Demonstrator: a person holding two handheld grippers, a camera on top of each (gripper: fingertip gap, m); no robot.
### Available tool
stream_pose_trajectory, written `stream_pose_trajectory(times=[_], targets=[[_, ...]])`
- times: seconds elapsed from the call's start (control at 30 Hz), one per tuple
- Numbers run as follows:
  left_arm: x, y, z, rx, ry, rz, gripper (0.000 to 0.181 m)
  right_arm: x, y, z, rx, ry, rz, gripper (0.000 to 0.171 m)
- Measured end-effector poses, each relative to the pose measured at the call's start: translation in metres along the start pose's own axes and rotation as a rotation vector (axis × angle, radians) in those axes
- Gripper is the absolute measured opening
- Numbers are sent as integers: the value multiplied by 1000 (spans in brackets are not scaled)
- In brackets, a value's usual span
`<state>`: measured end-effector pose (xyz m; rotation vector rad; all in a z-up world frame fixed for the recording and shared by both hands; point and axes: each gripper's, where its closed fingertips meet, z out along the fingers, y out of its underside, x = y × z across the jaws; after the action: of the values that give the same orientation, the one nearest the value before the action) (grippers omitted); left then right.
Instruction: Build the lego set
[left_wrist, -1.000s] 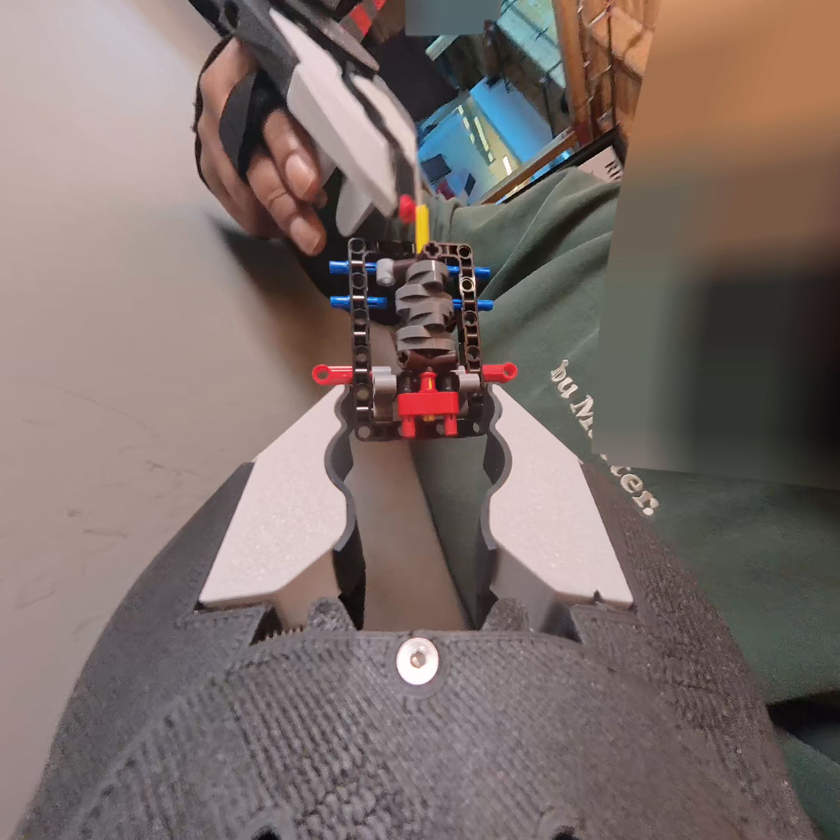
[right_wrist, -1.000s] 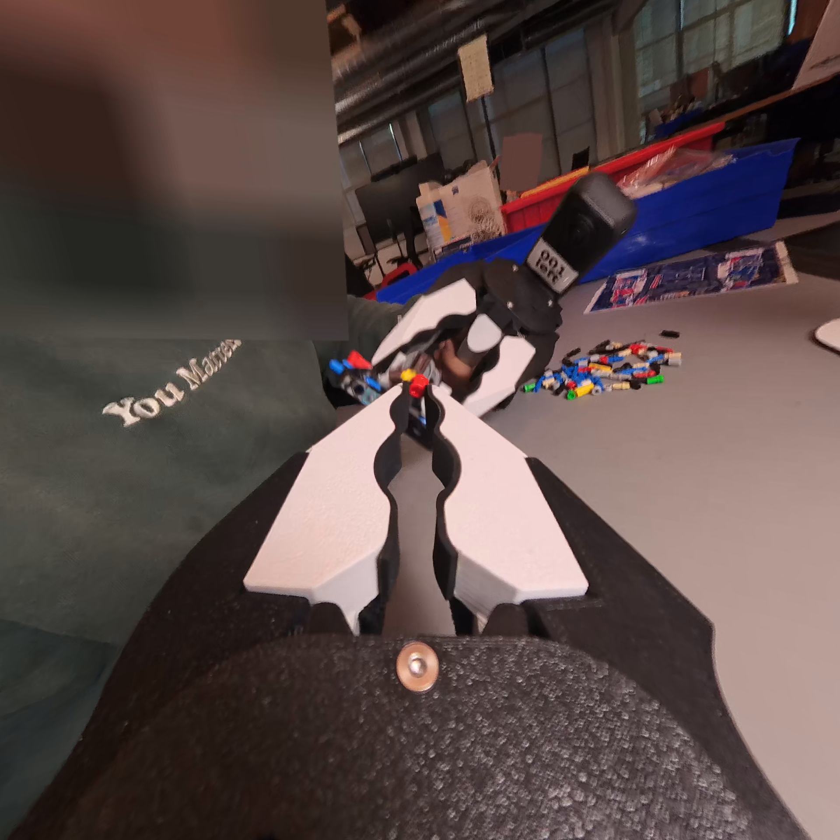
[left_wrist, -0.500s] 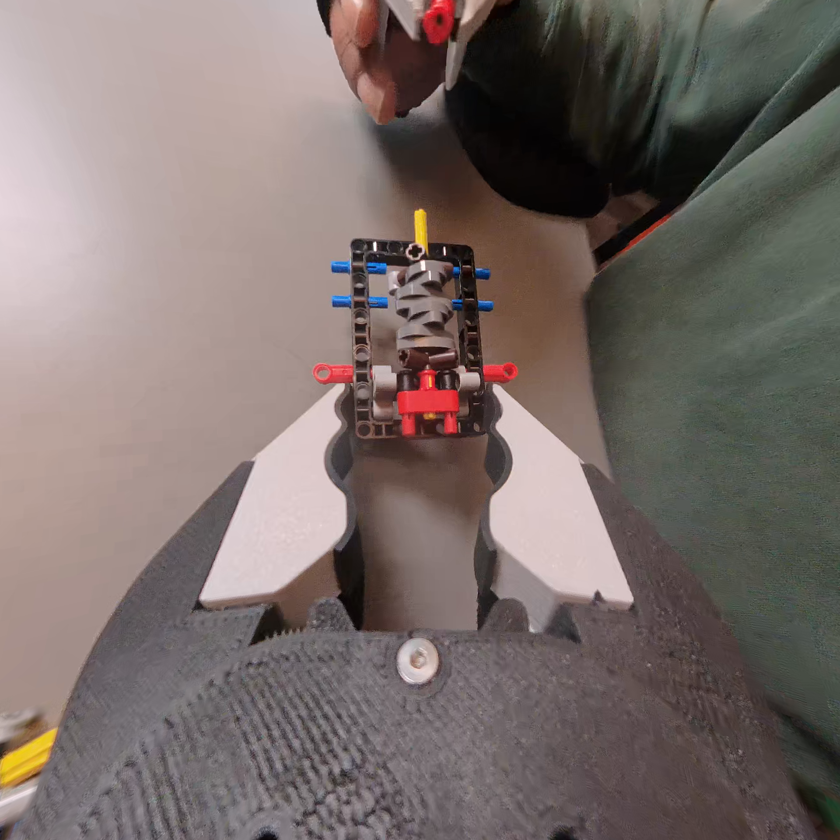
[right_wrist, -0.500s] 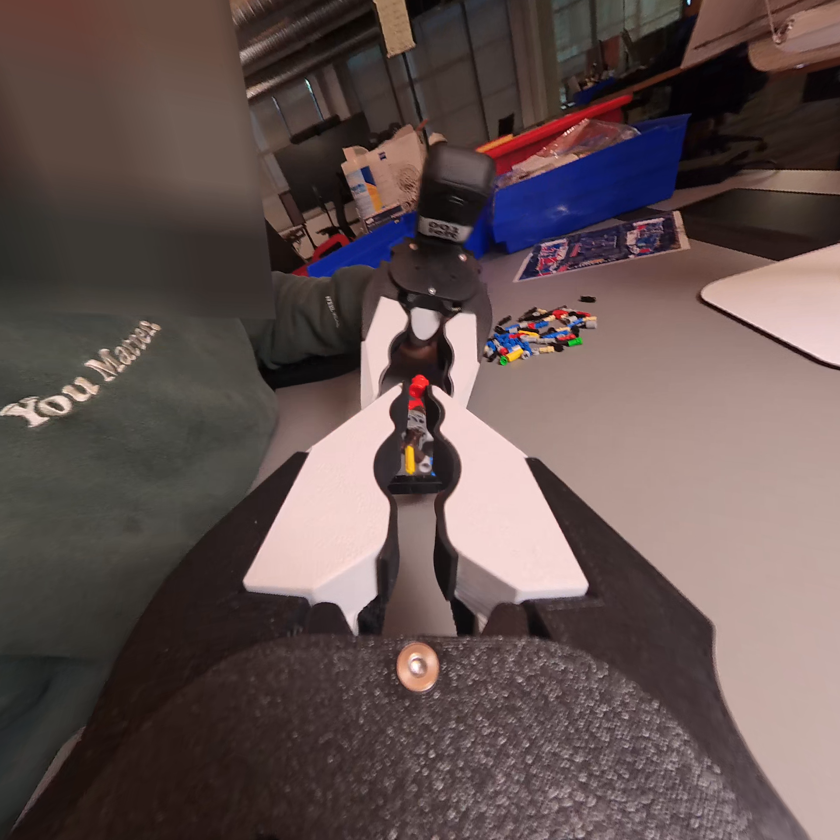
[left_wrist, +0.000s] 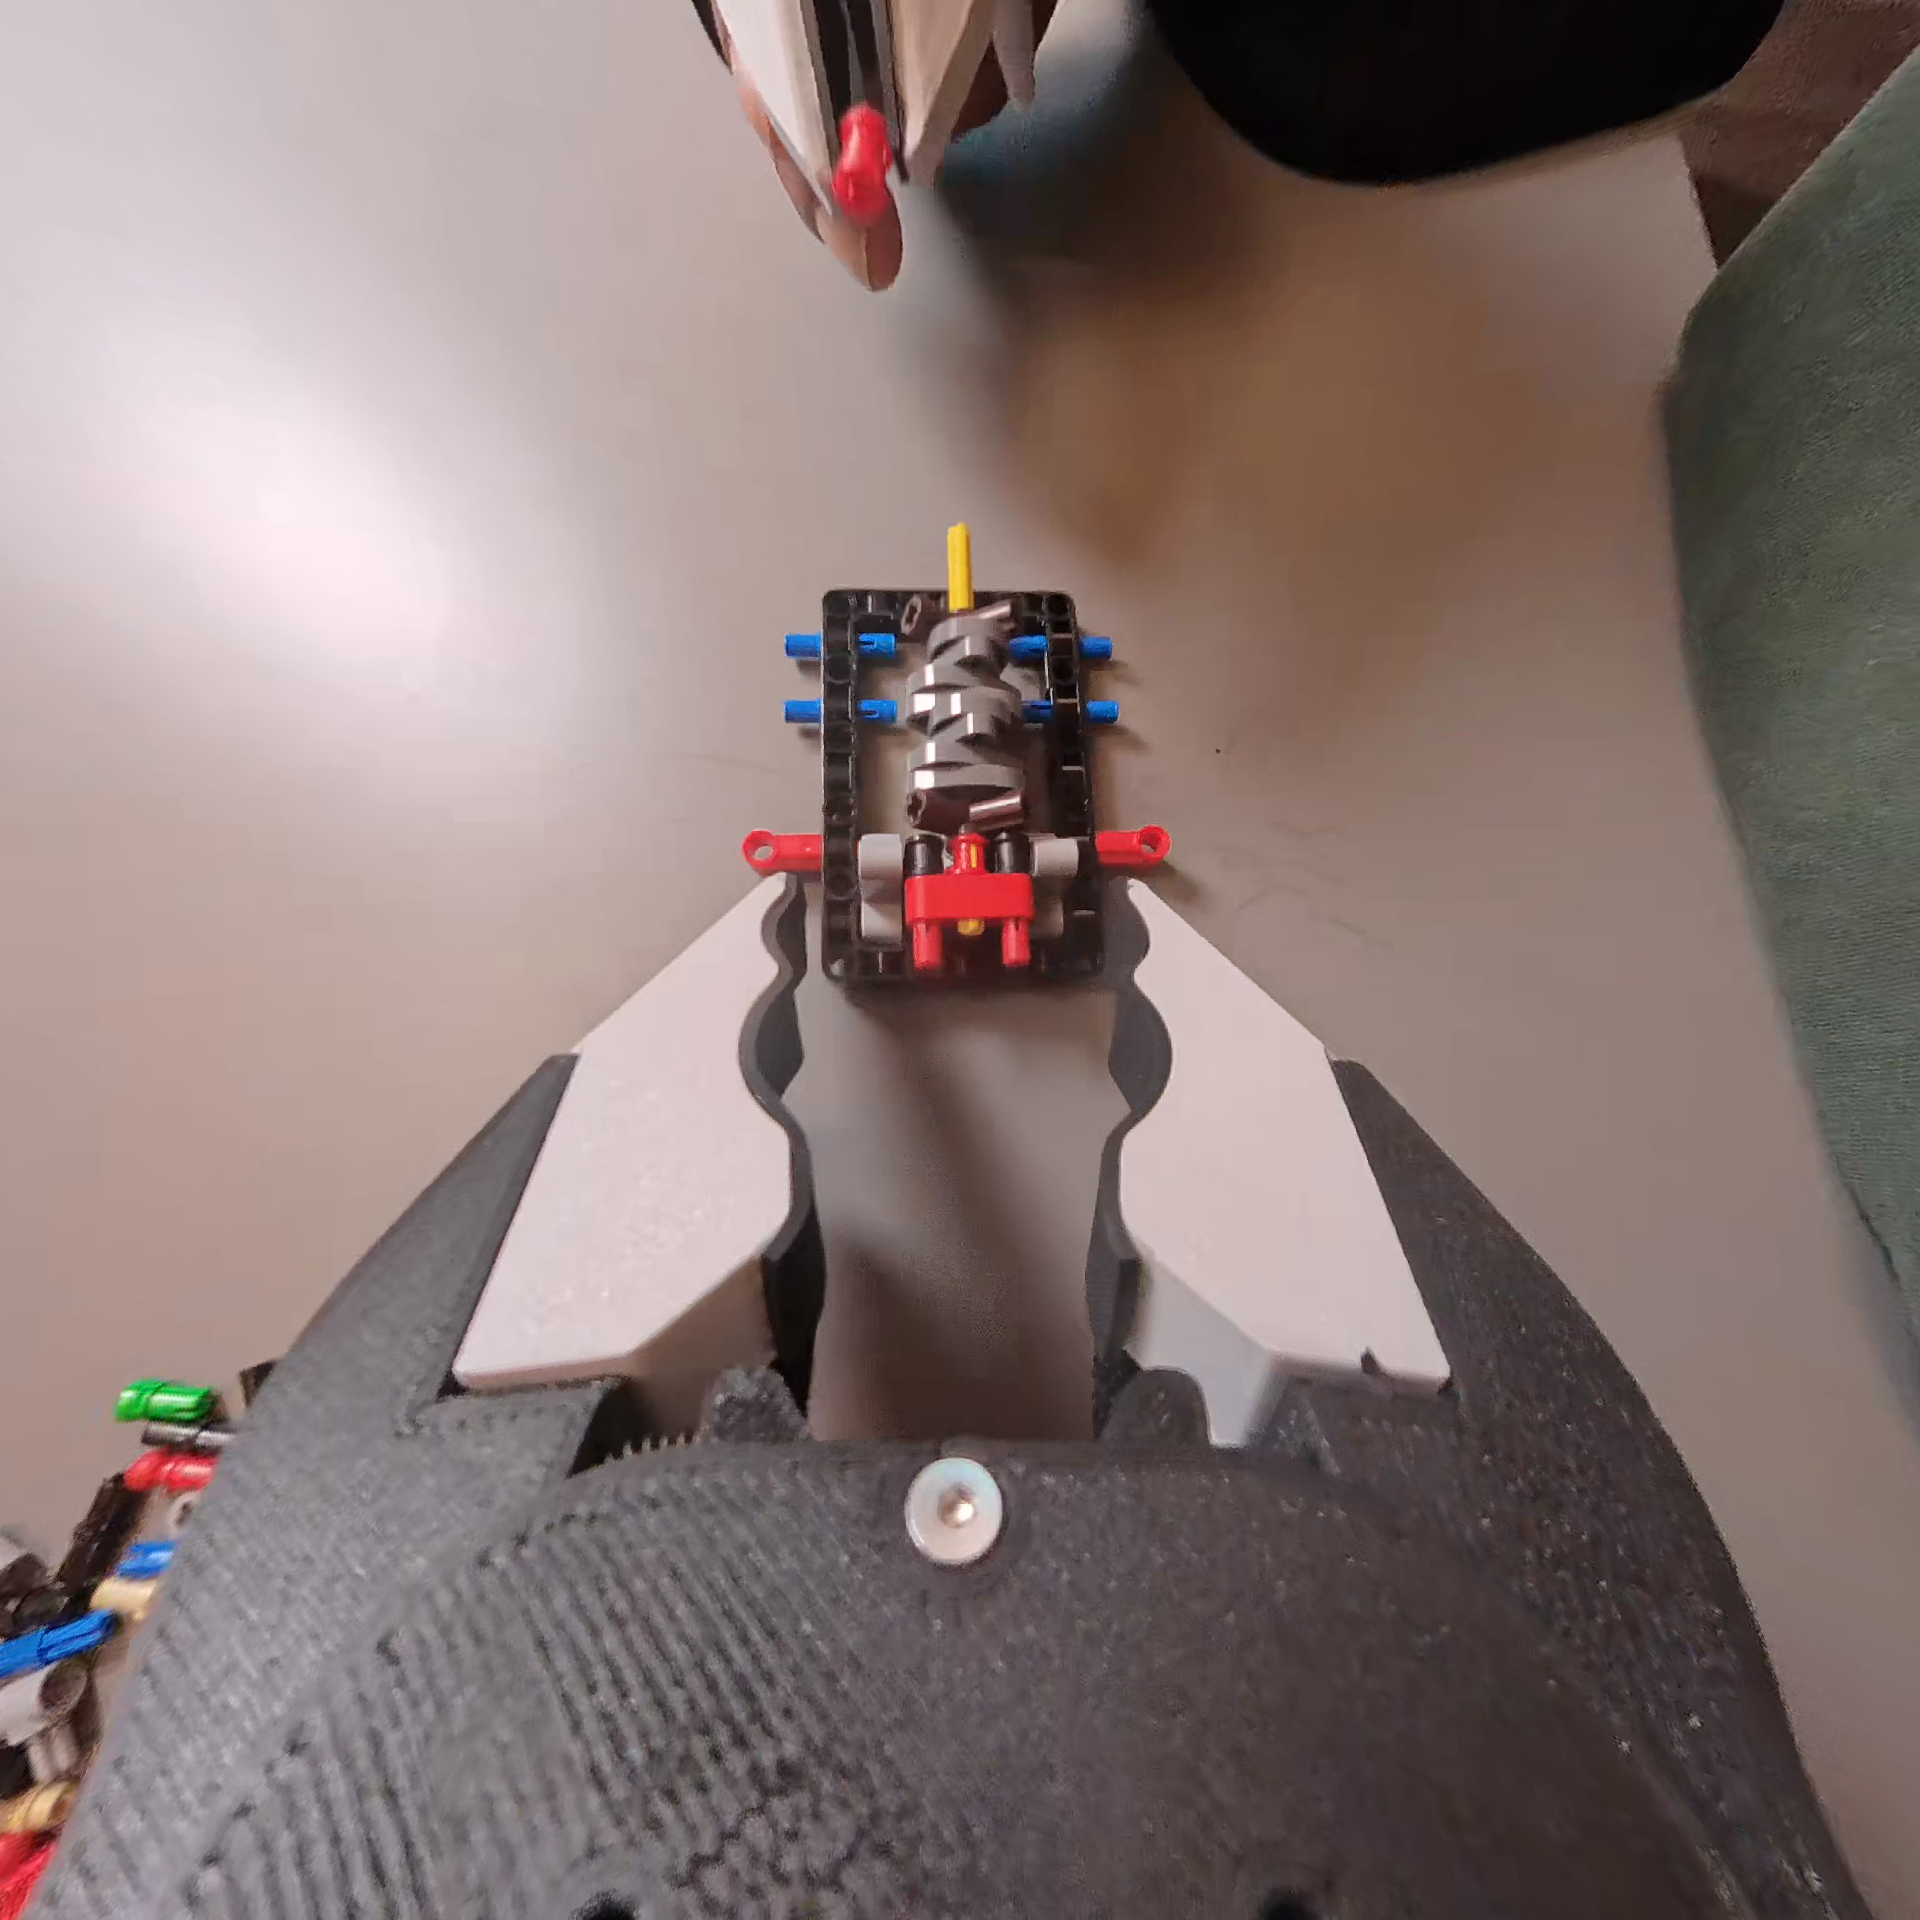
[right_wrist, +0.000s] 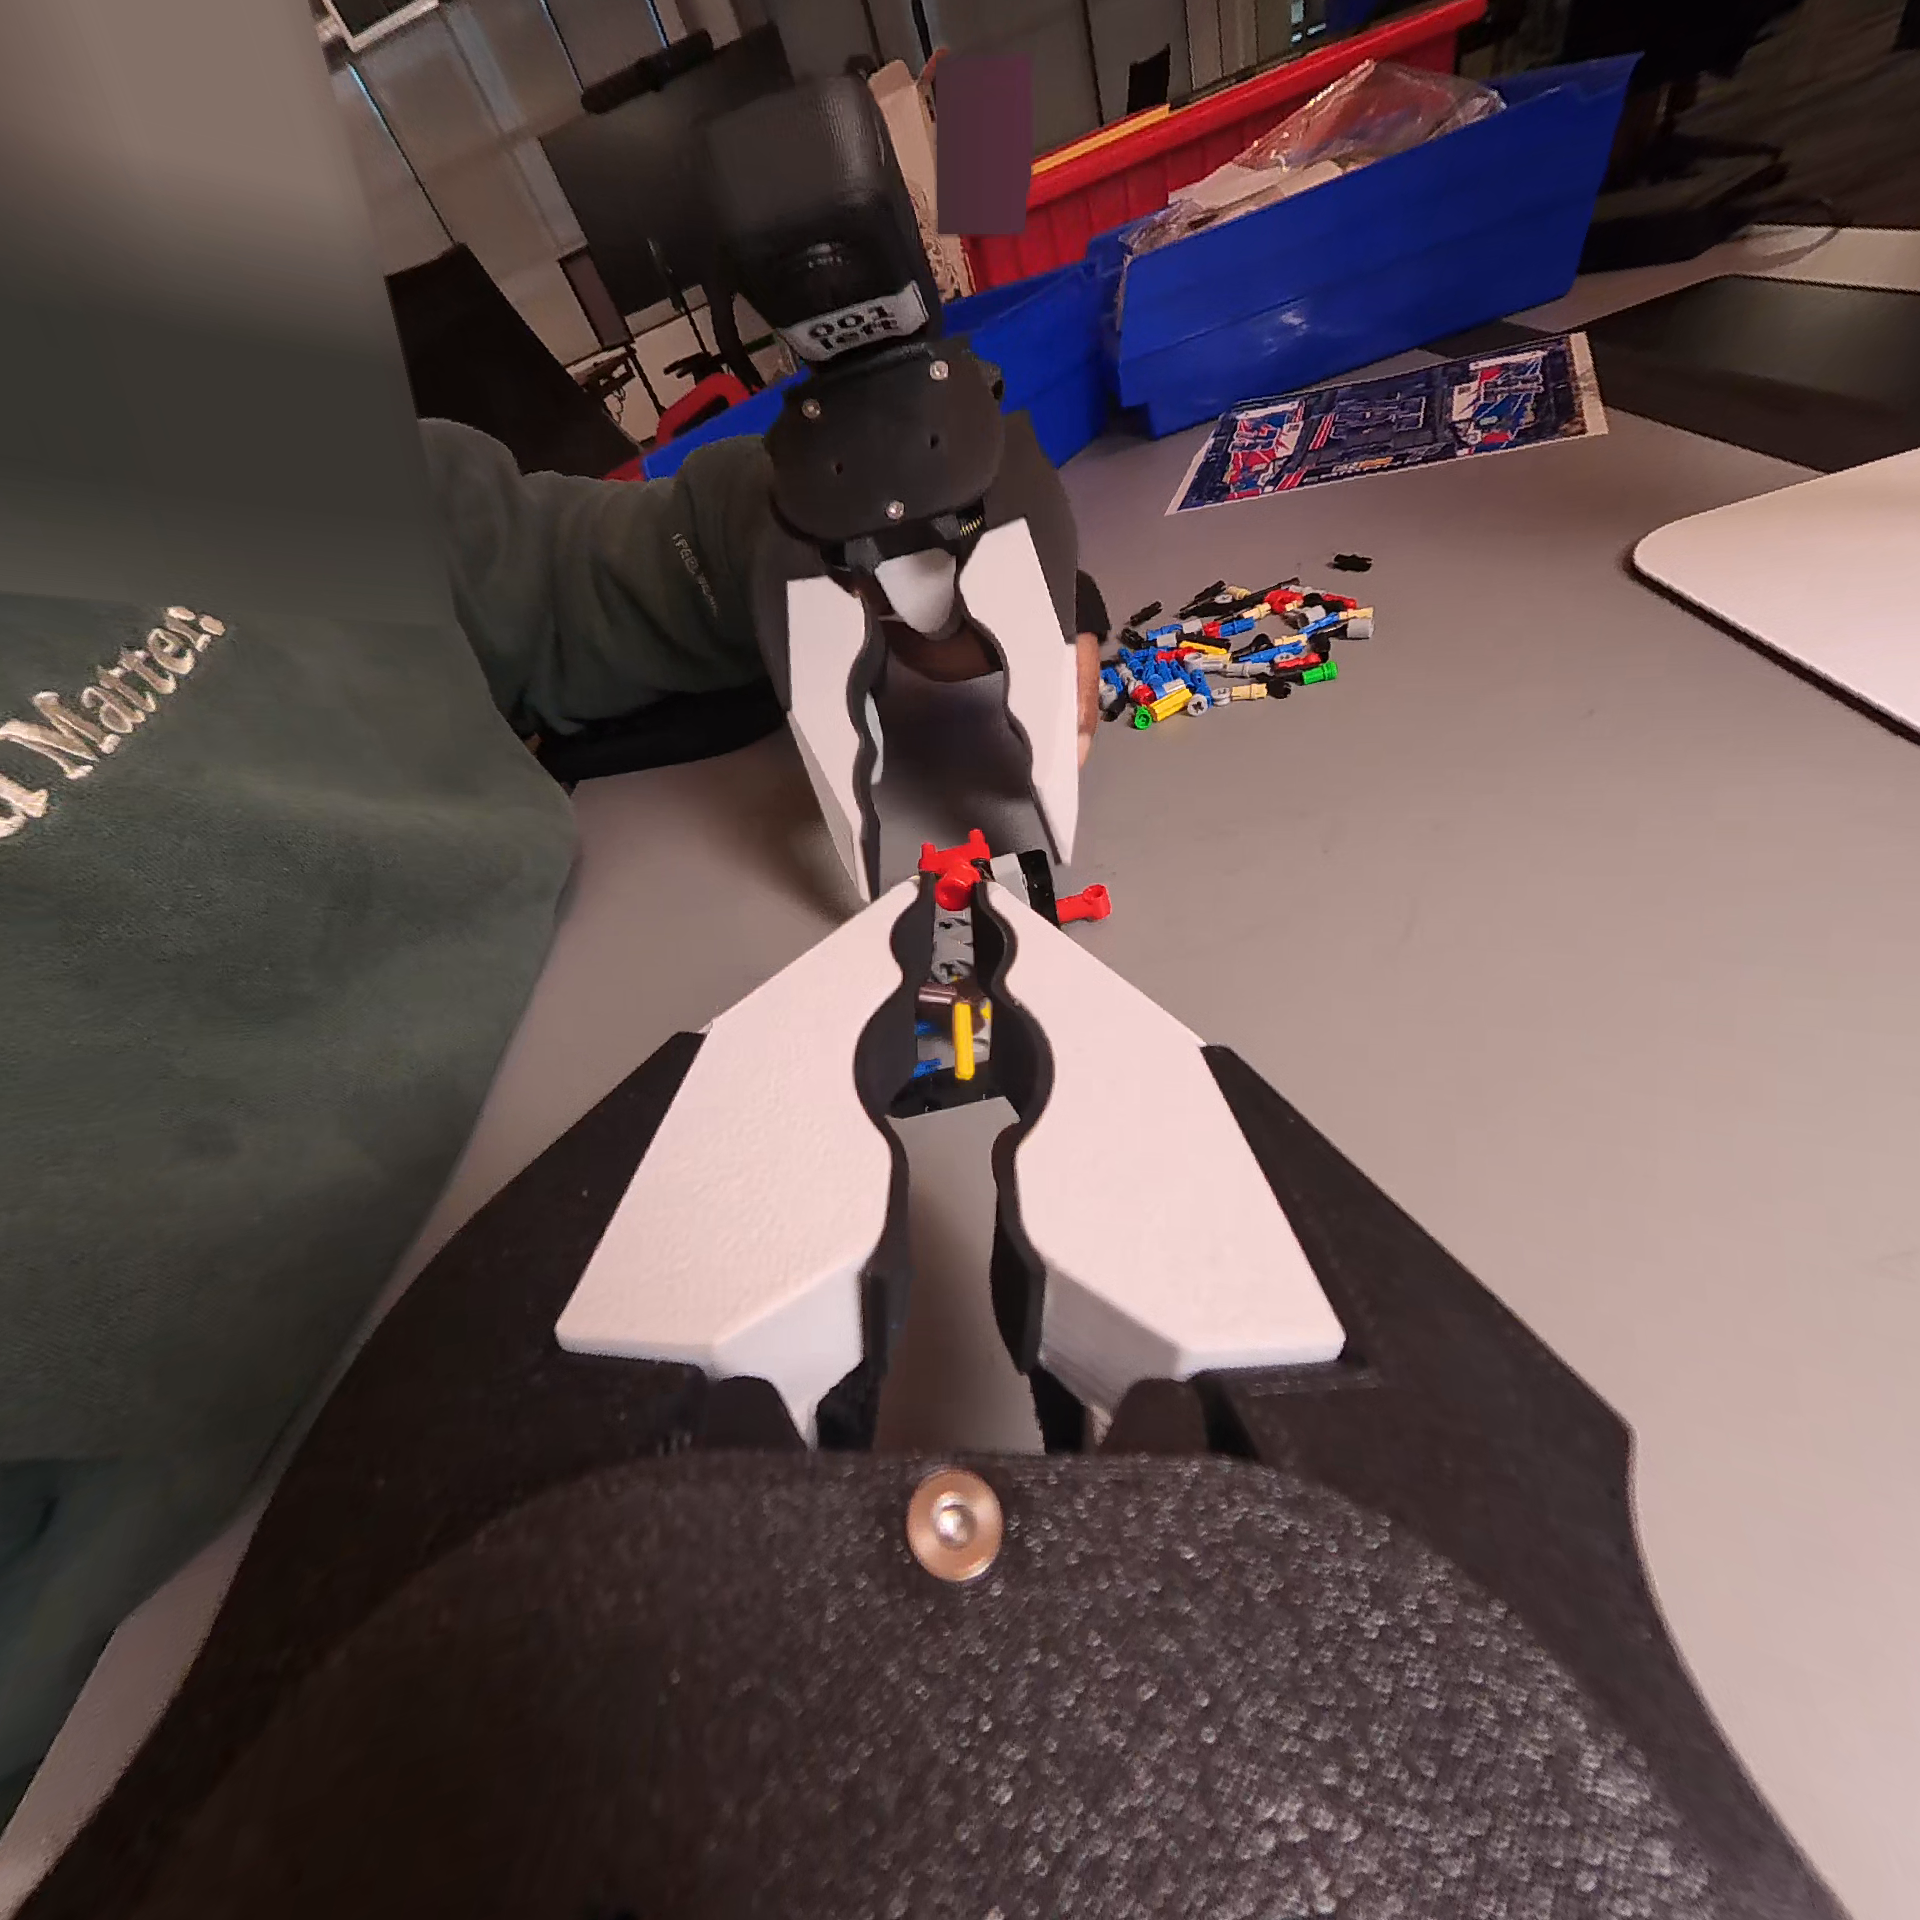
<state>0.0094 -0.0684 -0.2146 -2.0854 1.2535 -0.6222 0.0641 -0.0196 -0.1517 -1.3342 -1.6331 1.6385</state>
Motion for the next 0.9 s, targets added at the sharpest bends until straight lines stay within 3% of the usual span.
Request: stream_pose_trajectory(times=[0.17, 0.47, 0.63, 0.9], targets=[[0, -17, -5, 94, -12, -10, 42, 0, 14, 1, -95, 18, -44, 5], [4, -29, 17, 76, -65, 59, 39, 1, 21, 0, -157, 44, -70, 5], [-2, -25, 21, 54, -75, 24, 22, 1, 38, -2, -254, 52, -87, 5], [-1, -24, 21, 88, 22, -127, 21, 0, 49, 0, -301, 39, -72, 5]])
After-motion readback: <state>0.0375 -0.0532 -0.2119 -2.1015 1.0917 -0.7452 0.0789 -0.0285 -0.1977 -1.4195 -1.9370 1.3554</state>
